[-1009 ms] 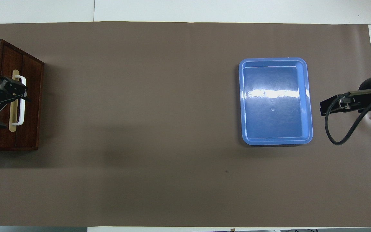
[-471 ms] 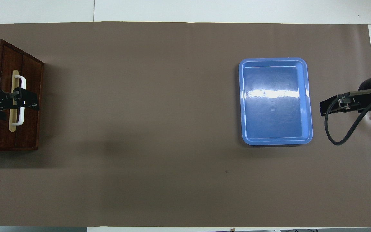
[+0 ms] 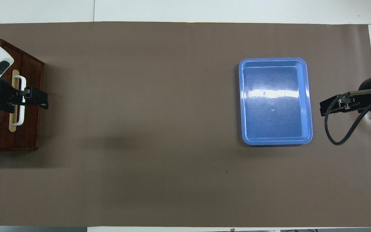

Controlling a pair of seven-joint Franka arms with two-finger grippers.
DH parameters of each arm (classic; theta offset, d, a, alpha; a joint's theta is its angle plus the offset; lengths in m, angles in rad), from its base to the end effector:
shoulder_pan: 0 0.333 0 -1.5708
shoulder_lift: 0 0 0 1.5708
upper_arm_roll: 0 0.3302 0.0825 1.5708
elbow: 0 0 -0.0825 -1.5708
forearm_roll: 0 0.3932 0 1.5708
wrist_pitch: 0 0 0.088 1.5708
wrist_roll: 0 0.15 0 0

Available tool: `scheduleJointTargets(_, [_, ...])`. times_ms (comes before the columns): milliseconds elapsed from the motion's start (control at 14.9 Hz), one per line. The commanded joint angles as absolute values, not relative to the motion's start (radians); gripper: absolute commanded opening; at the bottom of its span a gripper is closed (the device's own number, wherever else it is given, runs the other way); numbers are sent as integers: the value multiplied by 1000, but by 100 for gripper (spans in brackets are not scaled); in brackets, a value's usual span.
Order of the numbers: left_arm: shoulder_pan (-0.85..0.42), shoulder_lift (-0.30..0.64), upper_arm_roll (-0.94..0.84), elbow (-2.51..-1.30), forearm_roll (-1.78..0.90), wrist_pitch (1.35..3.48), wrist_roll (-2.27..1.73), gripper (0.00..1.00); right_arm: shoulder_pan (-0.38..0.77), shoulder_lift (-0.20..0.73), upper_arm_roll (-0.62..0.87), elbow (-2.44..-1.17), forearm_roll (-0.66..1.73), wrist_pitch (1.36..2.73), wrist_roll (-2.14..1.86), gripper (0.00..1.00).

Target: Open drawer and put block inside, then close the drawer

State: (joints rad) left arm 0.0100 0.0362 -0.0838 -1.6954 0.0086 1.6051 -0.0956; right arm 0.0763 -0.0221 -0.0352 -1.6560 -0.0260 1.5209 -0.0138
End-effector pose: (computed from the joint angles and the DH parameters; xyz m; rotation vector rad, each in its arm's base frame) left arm 0.5627 -0.0397 0.5186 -3.1191 -0.0325 0.1959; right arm 0.5430 0.0181 0.5636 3.1087 0.0857 -0.1754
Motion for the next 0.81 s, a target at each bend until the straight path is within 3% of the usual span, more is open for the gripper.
scheduleJointTargets(0, [8,14,-72,-1680,-6,1559,-17,100,63,-35,-28,-1667,-25,1508,-40,100])
scheduleJointTargets(269, [9,-58,-61,-1736,-6,1542,17,100,63,-35,-28,-1667,-23,1508,-40,100])
scheduleJointTargets(740, [8,-58,-63,-1727,-15,1580,9,100,63,-35,-28,-1667,-23,1508,-40,100])
